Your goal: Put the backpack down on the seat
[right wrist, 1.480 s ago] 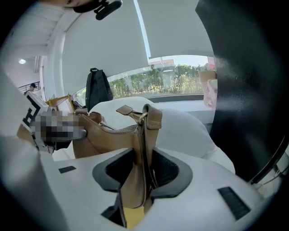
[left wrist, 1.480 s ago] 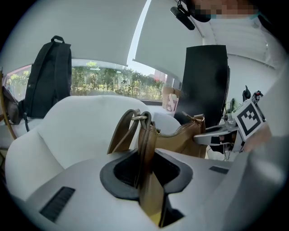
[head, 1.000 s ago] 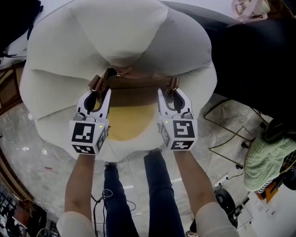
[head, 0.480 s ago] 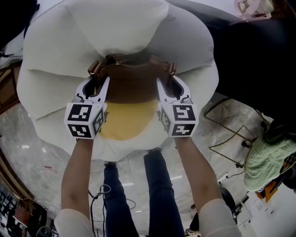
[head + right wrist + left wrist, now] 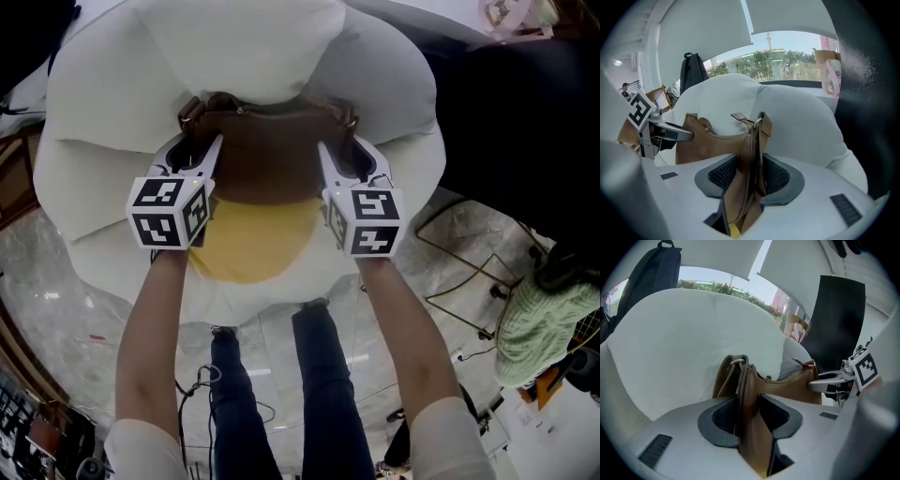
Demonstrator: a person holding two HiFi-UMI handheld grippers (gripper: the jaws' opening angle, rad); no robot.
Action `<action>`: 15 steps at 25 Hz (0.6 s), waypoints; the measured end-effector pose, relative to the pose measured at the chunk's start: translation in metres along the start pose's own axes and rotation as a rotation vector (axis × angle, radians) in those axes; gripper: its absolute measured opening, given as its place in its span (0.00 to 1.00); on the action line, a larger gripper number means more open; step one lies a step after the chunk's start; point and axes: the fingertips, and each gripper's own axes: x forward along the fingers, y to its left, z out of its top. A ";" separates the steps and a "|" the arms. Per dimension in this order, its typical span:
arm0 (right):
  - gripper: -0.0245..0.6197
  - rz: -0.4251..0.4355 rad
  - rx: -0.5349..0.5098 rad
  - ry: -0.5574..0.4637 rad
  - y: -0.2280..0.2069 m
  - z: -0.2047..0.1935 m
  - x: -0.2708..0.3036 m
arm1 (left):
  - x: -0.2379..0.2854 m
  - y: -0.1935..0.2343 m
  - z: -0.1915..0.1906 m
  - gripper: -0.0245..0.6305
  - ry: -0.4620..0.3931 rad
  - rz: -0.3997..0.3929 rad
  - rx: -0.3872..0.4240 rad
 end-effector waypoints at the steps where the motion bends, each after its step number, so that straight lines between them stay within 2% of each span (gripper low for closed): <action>1: 0.31 0.000 0.000 0.000 -0.001 0.000 0.001 | 0.000 0.001 0.000 0.24 -0.004 -0.001 -0.008; 5: 0.38 -0.020 0.014 0.002 -0.006 -0.001 -0.001 | -0.002 0.003 0.000 0.28 -0.018 0.000 -0.038; 7: 0.41 -0.024 0.022 0.010 -0.006 -0.006 -0.005 | -0.007 0.004 -0.004 0.33 -0.016 0.009 -0.040; 9: 0.42 -0.024 0.033 0.016 -0.004 -0.010 -0.010 | -0.014 0.005 -0.007 0.36 -0.021 0.022 -0.045; 15: 0.42 -0.035 0.044 0.007 -0.001 -0.010 -0.023 | -0.030 0.003 -0.008 0.37 -0.031 0.034 -0.047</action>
